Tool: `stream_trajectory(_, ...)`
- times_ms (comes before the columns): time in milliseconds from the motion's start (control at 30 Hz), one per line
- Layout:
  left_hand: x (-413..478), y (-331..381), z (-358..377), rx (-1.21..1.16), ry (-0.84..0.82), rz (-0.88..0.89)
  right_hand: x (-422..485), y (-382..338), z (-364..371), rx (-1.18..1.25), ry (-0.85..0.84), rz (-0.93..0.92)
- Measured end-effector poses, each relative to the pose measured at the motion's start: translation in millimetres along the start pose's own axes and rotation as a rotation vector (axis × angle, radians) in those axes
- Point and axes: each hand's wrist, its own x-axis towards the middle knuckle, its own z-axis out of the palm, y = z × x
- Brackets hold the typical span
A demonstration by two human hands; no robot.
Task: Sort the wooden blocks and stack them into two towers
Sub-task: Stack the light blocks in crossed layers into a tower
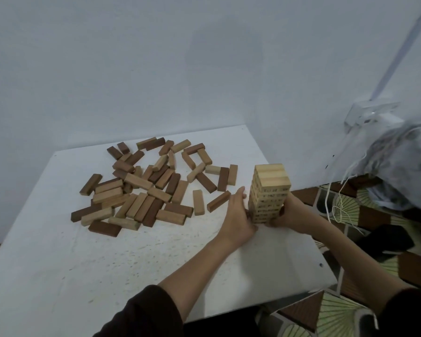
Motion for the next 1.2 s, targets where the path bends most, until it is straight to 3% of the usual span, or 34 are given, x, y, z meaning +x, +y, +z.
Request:
stream_trajectory(633,46.9,26.5,4.0,-0.316,0.118,0.005,91.8,3.1,-31.2,-0.001,-0.009,0.006)
stream_trajectory(1200,76.6,20.2,-2.0,-0.349,0.1,-0.117,129.1,-0.7,-34.6,0.01,-0.016,0.037)
